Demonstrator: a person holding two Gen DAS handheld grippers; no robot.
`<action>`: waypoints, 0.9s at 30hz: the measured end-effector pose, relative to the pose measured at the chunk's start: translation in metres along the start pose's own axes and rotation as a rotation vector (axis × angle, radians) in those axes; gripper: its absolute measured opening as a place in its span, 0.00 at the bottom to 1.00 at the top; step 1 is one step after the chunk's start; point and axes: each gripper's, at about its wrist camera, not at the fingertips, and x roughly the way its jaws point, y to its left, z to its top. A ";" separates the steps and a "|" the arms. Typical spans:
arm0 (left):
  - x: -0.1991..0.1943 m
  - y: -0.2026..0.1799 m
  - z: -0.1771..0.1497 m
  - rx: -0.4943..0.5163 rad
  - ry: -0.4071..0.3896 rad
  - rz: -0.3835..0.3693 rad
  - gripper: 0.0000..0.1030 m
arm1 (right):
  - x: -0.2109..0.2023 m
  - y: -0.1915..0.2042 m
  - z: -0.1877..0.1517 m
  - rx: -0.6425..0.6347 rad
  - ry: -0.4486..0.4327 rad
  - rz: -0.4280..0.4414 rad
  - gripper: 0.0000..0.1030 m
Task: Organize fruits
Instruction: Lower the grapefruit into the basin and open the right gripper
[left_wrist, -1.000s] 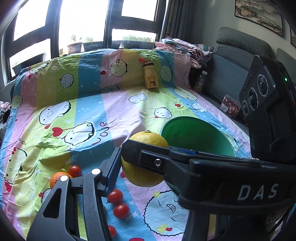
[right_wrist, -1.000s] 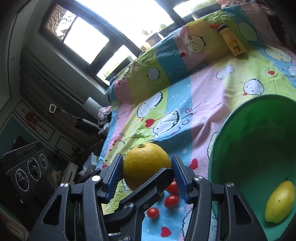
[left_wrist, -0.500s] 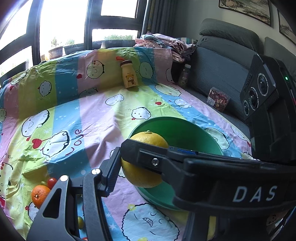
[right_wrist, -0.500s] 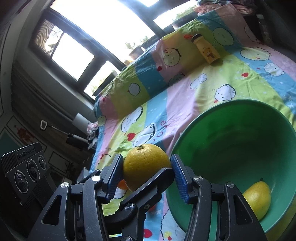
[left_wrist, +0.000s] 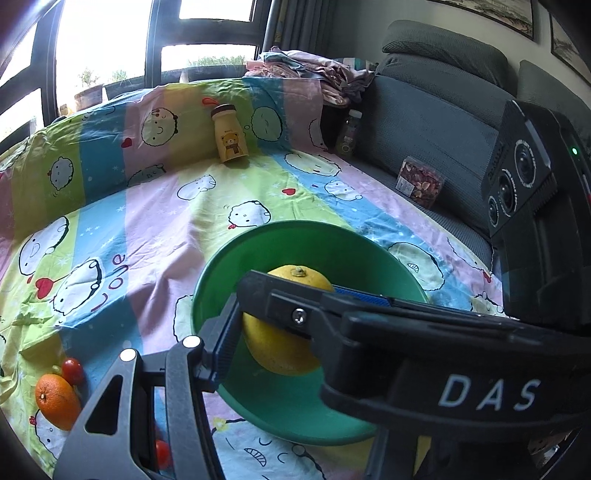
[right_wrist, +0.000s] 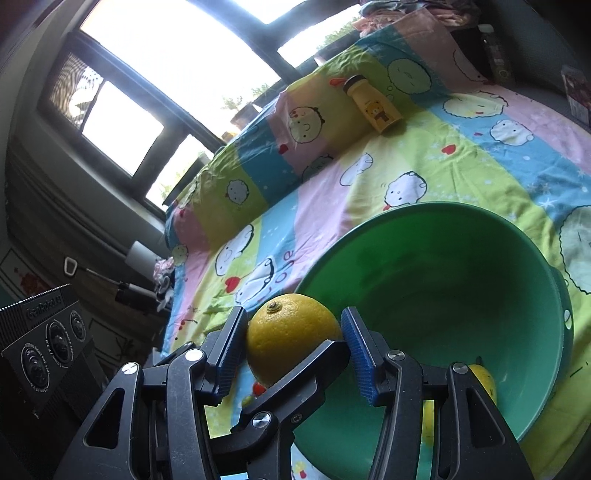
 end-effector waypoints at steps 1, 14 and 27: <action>0.003 0.000 0.000 -0.002 0.008 -0.008 0.50 | 0.000 -0.003 0.000 0.003 -0.001 -0.007 0.54; 0.026 -0.002 -0.001 -0.032 0.070 -0.071 0.50 | 0.003 -0.022 0.002 0.049 0.011 -0.071 0.54; 0.039 -0.001 -0.004 -0.052 0.113 -0.103 0.50 | 0.009 -0.032 0.002 0.068 0.045 -0.114 0.54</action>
